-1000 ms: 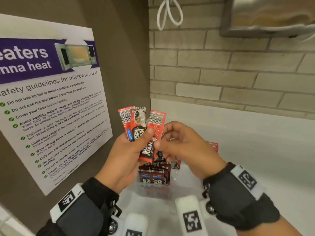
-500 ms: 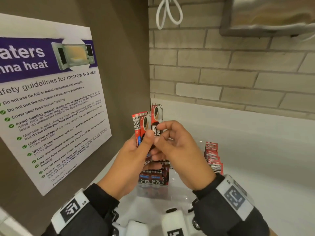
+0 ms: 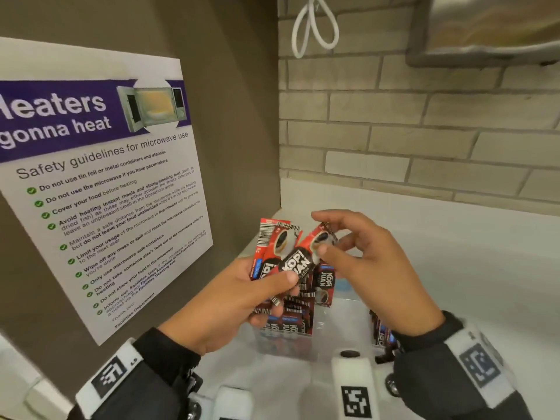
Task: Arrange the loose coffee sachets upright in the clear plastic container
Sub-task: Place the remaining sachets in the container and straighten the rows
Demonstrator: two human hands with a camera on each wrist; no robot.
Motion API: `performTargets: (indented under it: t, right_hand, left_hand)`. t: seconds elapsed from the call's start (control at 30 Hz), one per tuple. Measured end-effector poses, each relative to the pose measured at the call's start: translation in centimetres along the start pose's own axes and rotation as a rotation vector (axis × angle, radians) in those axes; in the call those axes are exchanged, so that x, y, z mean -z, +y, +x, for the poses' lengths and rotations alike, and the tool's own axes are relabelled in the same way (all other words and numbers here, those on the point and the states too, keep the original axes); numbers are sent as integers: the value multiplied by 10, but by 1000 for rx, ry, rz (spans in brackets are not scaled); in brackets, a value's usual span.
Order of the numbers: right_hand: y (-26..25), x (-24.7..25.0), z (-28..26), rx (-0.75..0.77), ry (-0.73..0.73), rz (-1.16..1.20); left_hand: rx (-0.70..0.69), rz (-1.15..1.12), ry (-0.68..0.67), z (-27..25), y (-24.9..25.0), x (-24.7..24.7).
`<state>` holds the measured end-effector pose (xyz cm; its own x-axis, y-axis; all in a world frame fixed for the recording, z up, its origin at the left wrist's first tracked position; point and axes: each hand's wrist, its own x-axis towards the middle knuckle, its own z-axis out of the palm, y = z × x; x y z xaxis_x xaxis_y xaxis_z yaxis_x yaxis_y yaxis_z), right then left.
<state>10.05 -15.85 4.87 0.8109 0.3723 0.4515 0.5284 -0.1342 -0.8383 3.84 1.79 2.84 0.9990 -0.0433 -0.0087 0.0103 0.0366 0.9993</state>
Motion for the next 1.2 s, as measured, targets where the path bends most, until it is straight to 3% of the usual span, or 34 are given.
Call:
performTargets:
  t: [0.23, 0.4, 0.6, 0.77, 0.93, 1.07, 1.2]
  right_hand:
    - [16, -4, 1, -74, 20, 169]
    - [18, -1, 5, -63, 96, 271]
    - [25, 3, 8, -193, 118, 579]
    - [22, -17, 2, -250, 59, 650]
    - [19, -32, -3, -285, -97, 566]
    - [19, -29, -5, -231, -231, 314]
    - [16, -18, -2, -162, -77, 294]
  left_hand:
    - [30, -170, 160, 4, 5, -6]
    - [-16, -452, 120, 10, 9, -7]
    - [-147, -454, 228, 17, 7, -10]
    - [-188, -488, 306, 21, 8, -18]
    - [-248, -273, 376, 22, 7, -22]
    - [-265, -135, 385, 22, 1, -18]
    - [-207, -73, 193, 16, -3, -24]
